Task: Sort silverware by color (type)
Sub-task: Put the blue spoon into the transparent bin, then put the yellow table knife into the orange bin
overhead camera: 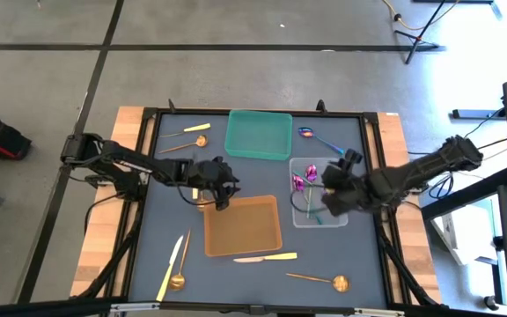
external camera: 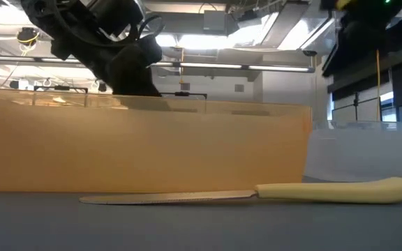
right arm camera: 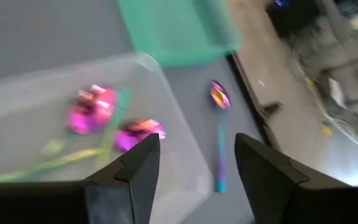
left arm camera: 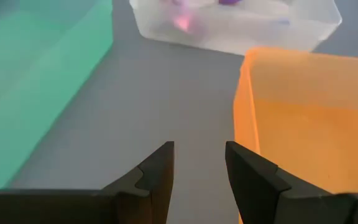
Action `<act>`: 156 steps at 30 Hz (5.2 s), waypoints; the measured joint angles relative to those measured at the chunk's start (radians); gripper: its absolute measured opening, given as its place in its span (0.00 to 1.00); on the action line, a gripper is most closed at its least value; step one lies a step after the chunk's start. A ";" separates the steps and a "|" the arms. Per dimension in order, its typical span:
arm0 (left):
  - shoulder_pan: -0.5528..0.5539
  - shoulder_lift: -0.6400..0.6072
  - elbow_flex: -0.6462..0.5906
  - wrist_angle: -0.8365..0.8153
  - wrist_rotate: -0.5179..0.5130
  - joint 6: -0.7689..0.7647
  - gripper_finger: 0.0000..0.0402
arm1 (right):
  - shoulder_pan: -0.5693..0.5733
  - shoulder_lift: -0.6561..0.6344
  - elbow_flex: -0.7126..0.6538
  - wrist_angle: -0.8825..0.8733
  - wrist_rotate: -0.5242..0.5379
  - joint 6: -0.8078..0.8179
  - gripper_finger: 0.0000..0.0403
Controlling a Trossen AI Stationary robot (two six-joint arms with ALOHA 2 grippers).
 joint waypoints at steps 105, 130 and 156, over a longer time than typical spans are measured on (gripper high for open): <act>-0.167 -0.001 0.038 0.006 -0.249 0.207 0.35 | -0.487 -0.050 -0.089 0.501 -0.715 -0.178 0.04; -0.194 -0.001 0.038 0.084 -0.251 0.169 0.35 | -0.300 -0.049 -0.303 0.589 -0.617 0.025 0.24; -0.196 -0.001 0.038 0.162 -0.193 0.169 0.35 | 0.164 0.084 -0.187 0.896 -0.571 -0.105 0.48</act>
